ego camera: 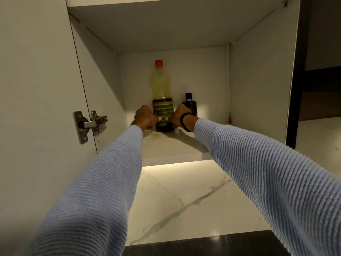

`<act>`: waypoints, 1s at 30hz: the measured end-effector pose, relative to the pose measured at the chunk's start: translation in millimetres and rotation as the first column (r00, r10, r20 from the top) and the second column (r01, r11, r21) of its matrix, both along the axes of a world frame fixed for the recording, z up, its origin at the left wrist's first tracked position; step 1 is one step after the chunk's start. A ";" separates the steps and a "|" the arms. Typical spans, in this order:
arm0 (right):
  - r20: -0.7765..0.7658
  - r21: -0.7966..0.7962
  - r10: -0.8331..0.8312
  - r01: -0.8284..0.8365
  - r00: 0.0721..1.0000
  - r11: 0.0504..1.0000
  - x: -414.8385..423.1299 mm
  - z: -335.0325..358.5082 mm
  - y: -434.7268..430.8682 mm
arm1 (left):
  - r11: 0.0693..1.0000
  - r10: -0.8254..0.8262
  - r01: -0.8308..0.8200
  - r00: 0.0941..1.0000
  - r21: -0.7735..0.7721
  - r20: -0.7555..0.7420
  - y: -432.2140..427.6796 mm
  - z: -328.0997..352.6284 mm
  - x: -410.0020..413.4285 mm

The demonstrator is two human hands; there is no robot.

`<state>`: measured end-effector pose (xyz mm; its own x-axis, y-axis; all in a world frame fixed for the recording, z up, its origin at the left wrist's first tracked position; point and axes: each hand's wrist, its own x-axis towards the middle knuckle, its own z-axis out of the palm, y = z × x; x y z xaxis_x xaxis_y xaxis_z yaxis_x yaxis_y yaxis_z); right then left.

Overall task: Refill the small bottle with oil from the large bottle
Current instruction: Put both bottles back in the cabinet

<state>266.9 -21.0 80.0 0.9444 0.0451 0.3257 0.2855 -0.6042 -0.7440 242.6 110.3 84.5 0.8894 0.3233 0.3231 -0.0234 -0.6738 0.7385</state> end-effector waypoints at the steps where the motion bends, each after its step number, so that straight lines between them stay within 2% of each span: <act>1: -0.001 0.002 0.002 -0.002 1.000 1.000 -2.4 -0.2 -1.1 | 1.000 0.017 -0.017 1.000 0.019 0.011 -1.9 0.0 -3.8; 6: 0.076 -0.014 -0.033 0.034 0.997 0.999 -25.3 5.8 -7.6 | 0.991 0.089 -0.105 0.981 0.086 0.175 -15.3 7.0 -28.9; 10: 0.133 0.077 -0.041 0.031 0.990 0.997 -49.4 6.8 -14.7 | 0.998 0.065 -0.062 0.934 -0.022 0.351 -30.2 7.8 -67.1; 14: 0.165 0.225 0.013 -0.051 0.986 0.973 -82.1 -4.8 -25.9 | 0.983 0.044 0.039 0.897 -0.177 0.440 -39.8 -5.5 -113.2; 17: 0.191 0.313 0.036 -0.096 0.981 0.945 -104.0 -16.0 -34.8 | 0.972 0.034 0.090 0.862 -0.218 0.505 -40.8 -16.5 -159.3; 22: 0.227 0.385 0.054 -0.141 0.972 0.912 -158.3 -28.0 -51.7 | 0.969 0.041 0.099 0.837 -0.226 0.545 -43.2 -27.2 -241.5; 27: 0.254 0.488 0.136 -0.248 0.958 0.837 -228.4 -32.1 -67.9 | 0.988 0.107 -0.029 0.831 -0.149 0.547 -56.8 -28.6 -316.4; 30: 0.272 0.510 0.197 -0.315 0.942 0.801 -271.8 -31.8 -75.3 | 0.983 0.168 -0.095 0.813 -0.157 0.558 -68.4 -28.8 -359.0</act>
